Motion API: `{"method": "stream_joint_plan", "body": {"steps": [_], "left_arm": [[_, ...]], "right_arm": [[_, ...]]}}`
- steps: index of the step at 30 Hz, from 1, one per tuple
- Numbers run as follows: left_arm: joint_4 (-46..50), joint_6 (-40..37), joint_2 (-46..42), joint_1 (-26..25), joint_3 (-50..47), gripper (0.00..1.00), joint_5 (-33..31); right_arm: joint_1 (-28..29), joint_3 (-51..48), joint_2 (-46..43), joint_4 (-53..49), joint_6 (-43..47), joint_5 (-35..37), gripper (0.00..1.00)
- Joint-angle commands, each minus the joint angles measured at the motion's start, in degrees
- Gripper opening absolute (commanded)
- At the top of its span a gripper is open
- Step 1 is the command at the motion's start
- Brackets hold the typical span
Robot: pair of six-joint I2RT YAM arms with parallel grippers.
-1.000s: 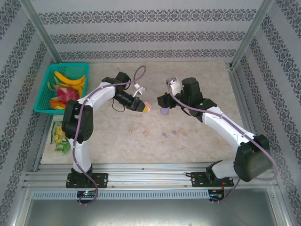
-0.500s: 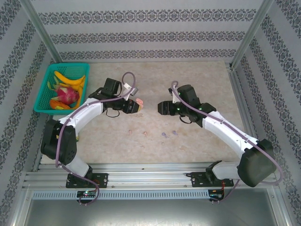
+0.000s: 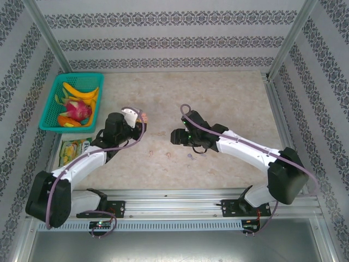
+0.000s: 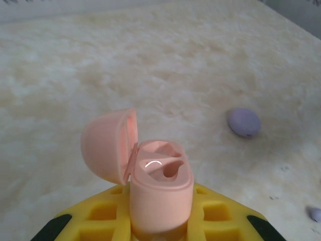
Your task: Insert the wireless bluetooth earbuds into the charging case
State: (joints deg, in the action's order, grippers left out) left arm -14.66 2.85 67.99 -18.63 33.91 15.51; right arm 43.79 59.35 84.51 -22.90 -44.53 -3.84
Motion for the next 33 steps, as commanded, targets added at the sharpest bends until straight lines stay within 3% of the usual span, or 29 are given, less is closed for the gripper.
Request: {"method": "stream_joint_plan", "body": {"steps": [1,9,20,33], "left_arm": [[-16.95,-0.35,-4.03,0.67,-5.57,0.0,-3.47],[-36.86,-1.95,-6.86,0.84,-13.71,0.0,3.2],[-46.43,-0.15,-4.63,1.28,-15.28,0.0,6.29],[-51.85,-0.56,2.02,2.63,-13.92,0.0,1.27]], "right_arm": [[1.44,3.67,3.24,-0.92,-2.92,2.09,0.62],[1.94,7.66,7.76,-2.76,-4.06,1.89,0.63],[1.59,14.42,13.9,-6.04,-2.12,0.88,0.63],[2.6,18.68,19.86,-7.32,-0.26,-1.64,0.62]]}}
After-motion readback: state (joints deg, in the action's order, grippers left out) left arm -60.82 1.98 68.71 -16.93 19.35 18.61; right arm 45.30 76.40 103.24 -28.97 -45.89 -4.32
